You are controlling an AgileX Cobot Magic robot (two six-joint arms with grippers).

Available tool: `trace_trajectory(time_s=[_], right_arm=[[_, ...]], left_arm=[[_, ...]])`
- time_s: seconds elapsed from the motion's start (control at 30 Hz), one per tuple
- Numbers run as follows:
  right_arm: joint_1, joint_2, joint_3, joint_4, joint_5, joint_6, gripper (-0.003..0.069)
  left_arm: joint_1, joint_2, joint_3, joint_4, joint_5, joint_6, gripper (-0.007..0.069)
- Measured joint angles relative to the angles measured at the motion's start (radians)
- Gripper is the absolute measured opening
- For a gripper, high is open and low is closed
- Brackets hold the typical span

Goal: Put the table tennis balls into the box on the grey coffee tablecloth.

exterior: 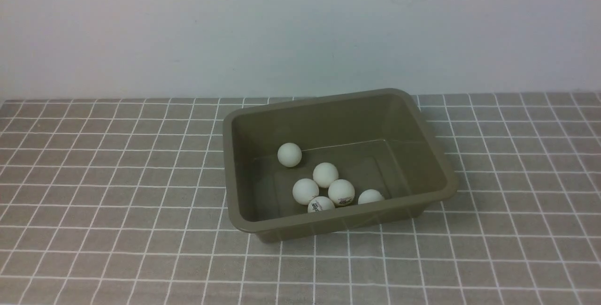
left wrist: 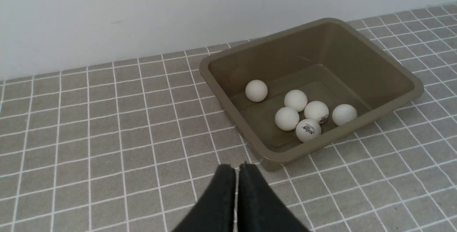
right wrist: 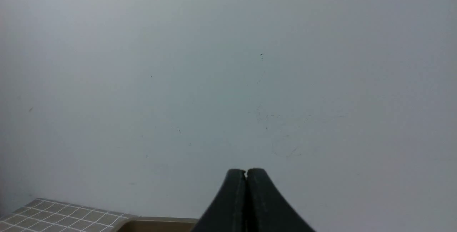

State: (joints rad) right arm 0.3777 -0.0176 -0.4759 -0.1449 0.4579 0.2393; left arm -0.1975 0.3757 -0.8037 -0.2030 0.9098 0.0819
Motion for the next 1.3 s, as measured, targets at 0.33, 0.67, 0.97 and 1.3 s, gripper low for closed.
trace_trajectory(time_s=[0.33,0.67,0.97,1.3], right_arm=[[0.0,-0.001,0.002,-0.001,-0.007,0.003,-0.0015],[0.0,-0.001,0.002,-0.001,-0.008,0.003,-0.0015],[0.0,-0.001,0.002,-0.002,-0.008,0.003,-0.0015],[0.0,-0.001,0.002,-0.003,-0.008,0.003,-0.0015]], left_arm=[[0.0,-0.371,0.142,-0.024,0.013,-0.058,-0.0005],[0.0,-0.396,0.142,-0.068,0.024,-0.039,-0.0005],[0.024,-0.398,0.359,0.074,-0.302,0.037,-0.0005],[0.135,-0.395,0.819,0.139,-0.601,0.033,-0.0005]])
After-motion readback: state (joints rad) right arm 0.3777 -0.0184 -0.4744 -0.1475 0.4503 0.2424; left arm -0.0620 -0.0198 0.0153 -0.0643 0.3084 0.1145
